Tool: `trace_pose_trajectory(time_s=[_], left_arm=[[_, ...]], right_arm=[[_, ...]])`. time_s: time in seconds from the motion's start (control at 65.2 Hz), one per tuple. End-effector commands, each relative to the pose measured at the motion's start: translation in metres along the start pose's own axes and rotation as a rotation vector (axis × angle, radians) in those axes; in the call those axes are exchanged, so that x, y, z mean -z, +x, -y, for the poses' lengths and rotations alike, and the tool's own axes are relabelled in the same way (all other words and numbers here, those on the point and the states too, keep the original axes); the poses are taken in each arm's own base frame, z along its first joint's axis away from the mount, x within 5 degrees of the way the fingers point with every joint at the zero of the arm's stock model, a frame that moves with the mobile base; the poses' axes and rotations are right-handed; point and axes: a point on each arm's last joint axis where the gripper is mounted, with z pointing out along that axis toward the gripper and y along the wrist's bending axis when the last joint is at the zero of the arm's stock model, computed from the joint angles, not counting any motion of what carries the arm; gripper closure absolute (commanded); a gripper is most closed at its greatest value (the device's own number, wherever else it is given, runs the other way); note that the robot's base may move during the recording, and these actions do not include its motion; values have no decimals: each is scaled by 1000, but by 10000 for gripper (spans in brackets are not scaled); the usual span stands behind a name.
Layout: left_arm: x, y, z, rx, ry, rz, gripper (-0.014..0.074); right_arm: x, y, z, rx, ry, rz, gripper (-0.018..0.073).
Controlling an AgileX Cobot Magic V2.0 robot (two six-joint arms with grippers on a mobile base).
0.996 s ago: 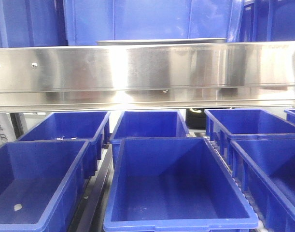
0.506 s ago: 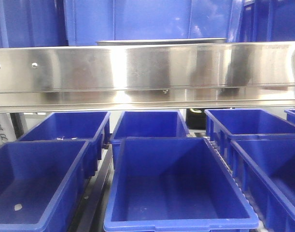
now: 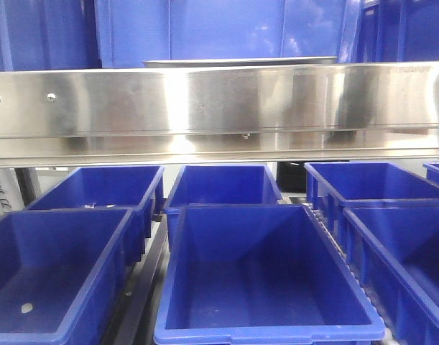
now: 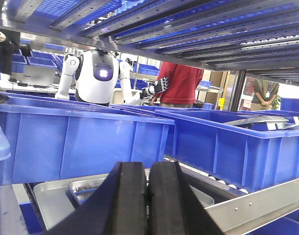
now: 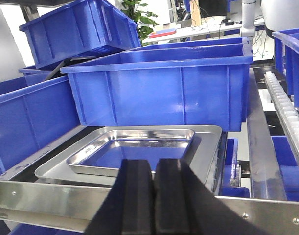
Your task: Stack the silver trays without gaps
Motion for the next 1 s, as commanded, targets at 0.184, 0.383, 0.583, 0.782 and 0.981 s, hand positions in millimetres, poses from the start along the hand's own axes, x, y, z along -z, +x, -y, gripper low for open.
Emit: trace_pose_trajectory(time_s=[0.184,0.383,0.583,0.782,0.981], left_arm=[[1,-2,1,-8,8,20,603],[1,-2,1,-8,8,20,603],[1,-2,1,-8,8,20,603],[1,-2,1,-8,8,20,603],[1,-2,1,-8,8,20,603]], right_arm=[[2,-1,0,16,-6,18,643],[5,-9,-2,232,-18,114,643],[5,-5,15,324,142,267,643],[11,42,38,321,284,227,643],[25,93,52,305,382,136,643]])
